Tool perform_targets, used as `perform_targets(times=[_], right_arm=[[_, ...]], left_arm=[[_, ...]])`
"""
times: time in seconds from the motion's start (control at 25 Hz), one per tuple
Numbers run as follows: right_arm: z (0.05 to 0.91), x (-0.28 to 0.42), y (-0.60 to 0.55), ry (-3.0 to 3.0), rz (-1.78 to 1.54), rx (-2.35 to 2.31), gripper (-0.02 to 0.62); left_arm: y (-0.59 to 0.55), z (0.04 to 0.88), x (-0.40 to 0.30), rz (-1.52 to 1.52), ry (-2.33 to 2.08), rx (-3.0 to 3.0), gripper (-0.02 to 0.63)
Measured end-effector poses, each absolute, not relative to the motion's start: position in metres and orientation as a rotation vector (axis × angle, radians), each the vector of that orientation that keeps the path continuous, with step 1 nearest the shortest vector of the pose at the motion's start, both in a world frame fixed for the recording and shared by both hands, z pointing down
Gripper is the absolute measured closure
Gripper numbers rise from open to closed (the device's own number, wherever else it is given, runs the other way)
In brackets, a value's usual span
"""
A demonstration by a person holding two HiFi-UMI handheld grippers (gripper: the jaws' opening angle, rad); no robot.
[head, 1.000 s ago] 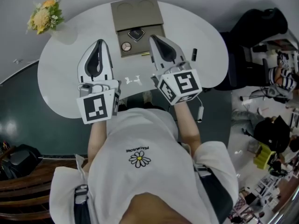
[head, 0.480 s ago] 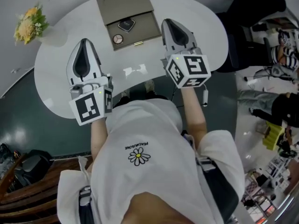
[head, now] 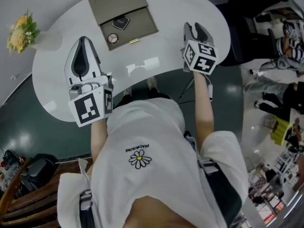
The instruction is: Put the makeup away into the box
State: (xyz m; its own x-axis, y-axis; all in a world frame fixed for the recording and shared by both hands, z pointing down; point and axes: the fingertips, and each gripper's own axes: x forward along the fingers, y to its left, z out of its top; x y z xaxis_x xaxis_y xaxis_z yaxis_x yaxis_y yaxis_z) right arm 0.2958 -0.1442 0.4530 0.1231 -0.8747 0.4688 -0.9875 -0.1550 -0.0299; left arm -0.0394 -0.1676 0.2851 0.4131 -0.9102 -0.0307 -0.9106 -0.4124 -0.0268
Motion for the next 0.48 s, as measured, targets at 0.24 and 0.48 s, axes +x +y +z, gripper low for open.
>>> perform_targets(times=[0.24,0.48], right_arm=[[0.527,0.329,-0.132,-1.660,0.812,2.093,0.448],[0.571,0.349,-0.125,-1.541,0.952,2.088,0.448]], left_arm=[[-0.167,0.285,-0.031,-0.002,1.676,-2.611,0.586],[-0.163,0.286,-0.028,-0.026,1.680,-2.597,0.586]])
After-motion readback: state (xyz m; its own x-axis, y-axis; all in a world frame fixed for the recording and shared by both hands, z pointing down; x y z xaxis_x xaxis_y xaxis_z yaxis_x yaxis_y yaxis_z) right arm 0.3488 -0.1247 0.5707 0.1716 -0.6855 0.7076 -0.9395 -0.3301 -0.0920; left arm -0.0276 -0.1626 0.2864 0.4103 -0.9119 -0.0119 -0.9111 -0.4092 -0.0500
